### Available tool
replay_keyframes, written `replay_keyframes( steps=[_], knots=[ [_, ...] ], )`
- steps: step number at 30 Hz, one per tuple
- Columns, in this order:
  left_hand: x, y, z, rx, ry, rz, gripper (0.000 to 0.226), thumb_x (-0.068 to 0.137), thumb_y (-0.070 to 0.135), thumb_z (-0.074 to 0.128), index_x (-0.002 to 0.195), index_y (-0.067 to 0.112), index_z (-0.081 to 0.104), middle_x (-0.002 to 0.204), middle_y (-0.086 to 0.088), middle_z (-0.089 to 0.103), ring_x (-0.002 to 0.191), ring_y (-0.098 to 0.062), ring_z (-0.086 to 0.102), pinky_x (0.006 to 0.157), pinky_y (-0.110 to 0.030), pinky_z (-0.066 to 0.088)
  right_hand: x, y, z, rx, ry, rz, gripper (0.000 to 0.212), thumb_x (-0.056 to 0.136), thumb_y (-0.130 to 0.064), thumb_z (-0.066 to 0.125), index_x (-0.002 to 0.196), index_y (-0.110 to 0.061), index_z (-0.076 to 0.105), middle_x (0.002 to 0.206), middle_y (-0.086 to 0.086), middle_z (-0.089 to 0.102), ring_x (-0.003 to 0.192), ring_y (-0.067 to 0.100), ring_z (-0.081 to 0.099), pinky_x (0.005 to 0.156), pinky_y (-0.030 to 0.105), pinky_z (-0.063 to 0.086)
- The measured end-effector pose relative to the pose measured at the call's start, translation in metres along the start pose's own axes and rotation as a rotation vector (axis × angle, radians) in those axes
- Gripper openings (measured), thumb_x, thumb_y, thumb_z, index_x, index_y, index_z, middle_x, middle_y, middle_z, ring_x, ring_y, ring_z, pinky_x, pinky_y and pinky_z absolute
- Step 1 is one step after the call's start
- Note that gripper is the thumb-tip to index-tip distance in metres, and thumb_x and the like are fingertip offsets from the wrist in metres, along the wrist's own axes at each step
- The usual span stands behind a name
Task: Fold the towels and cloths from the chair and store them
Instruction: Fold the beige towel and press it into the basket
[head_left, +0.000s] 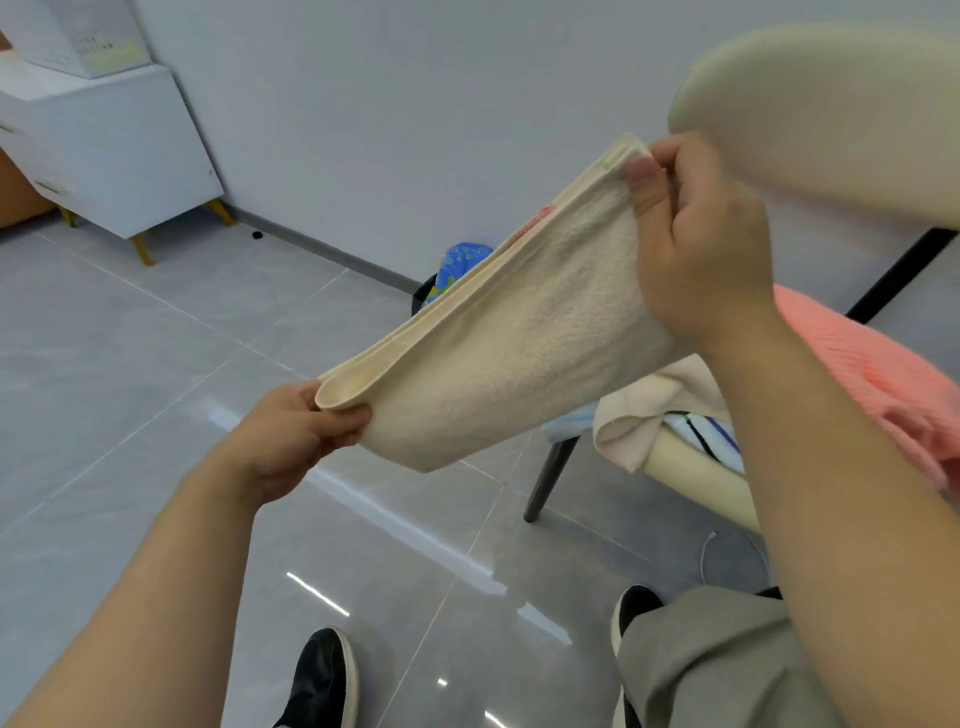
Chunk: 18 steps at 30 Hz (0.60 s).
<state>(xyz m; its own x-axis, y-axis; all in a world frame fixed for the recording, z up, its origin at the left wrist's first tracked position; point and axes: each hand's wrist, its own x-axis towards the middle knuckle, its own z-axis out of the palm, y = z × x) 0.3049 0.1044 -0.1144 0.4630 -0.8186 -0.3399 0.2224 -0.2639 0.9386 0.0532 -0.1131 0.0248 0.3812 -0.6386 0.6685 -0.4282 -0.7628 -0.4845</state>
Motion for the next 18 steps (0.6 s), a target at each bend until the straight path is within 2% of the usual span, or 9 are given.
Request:
replay_keyframes(
  steps=[1,2,5,8,11,13,16,18],
  knots=[
    [0.001,-0.002,0.001,-0.029,0.023,-0.003,0.055,0.063,0.03,0.089,0.112,0.011,0.073,0.099,-0.001,0.073,0.097,-0.024,0.061,0.082,-0.028,0.054,0.001,-0.004,-0.002,-0.006,0.01,-0.011,0.04,0.107,-0.043,0.039,0.108,-0.009,0.059,0.077,-0.003,0.058,0.073,0.014,0.049,0.065,0.035,0.034],
    [0.002,-0.003,0.003,-0.085,0.036,0.001,0.055,0.066,0.037,0.088,0.112,0.011,0.073,0.103,-0.001,0.073,0.098,-0.023,0.062,0.084,-0.031,0.051,0.002,-0.008,-0.004,-0.007,0.023,-0.02,0.04,0.107,-0.043,0.039,0.109,-0.009,0.059,0.08,-0.001,0.06,0.073,0.015,0.05,0.066,0.035,0.035],
    [0.003,0.001,0.012,-0.33,0.075,0.032,0.036,0.098,0.029,0.058,0.129,0.011,0.063,0.128,-0.005,0.068,0.118,-0.023,0.065,0.095,-0.042,0.05,0.006,-0.016,-0.01,0.0,0.06,-0.026,0.04,0.107,-0.044,0.039,0.109,-0.01,0.059,0.082,-0.005,0.057,0.071,0.01,0.045,0.065,0.031,0.029],
    [0.007,0.008,0.021,-0.398,0.221,0.152,0.039,0.103,0.039,0.051,0.136,0.02,0.058,0.131,0.004,0.066,0.119,-0.017,0.064,0.096,-0.045,0.051,0.007,-0.024,-0.013,-0.025,0.067,-0.022,0.039,0.107,-0.045,0.038,0.109,-0.011,0.058,0.079,-0.007,0.056,0.069,0.012,0.044,0.063,0.031,0.027],
    [0.006,0.014,0.032,-0.237,0.506,0.275,0.035,0.1,0.052,0.051,0.125,0.029,0.06,0.119,0.012,0.067,0.112,-0.011,0.062,0.094,-0.038,0.051,0.006,-0.028,-0.013,-0.017,0.07,0.01,0.038,0.107,-0.044,0.038,0.106,-0.011,0.057,0.068,-0.008,0.05,0.064,0.011,0.041,0.062,0.031,0.025],
    [-0.001,0.02,0.033,-0.002,0.676,0.394,0.031,0.099,0.057,0.047,0.112,0.031,0.056,0.103,0.017,0.063,0.096,-0.004,0.059,0.085,-0.03,0.049,0.007,-0.025,-0.014,0.034,0.069,0.063,0.034,0.107,-0.042,0.039,0.104,-0.013,0.057,0.065,-0.01,0.048,0.065,0.009,0.041,0.062,0.03,0.026],
    [-0.01,0.03,0.029,0.227,0.745,0.476,0.035,0.101,0.056,0.041,0.103,0.022,0.052,0.089,0.013,0.057,0.08,-0.003,0.053,0.068,-0.027,0.044,0.011,-0.012,-0.012,0.048,-0.002,0.194,0.032,0.106,-0.044,0.039,0.102,-0.017,0.056,0.074,-0.013,0.051,0.076,0.013,0.048,0.065,0.028,0.029],
    [-0.009,0.031,0.025,0.348,0.71,0.381,0.039,0.103,0.054,0.037,0.098,0.019,0.052,0.087,0.009,0.056,0.078,-0.008,0.052,0.064,-0.029,0.039,0.007,0.002,-0.002,0.002,-0.091,0.3,0.032,0.106,-0.044,0.038,0.098,-0.016,0.053,0.076,-0.01,0.051,0.081,0.02,0.049,0.066,0.029,0.028]
  ],
)
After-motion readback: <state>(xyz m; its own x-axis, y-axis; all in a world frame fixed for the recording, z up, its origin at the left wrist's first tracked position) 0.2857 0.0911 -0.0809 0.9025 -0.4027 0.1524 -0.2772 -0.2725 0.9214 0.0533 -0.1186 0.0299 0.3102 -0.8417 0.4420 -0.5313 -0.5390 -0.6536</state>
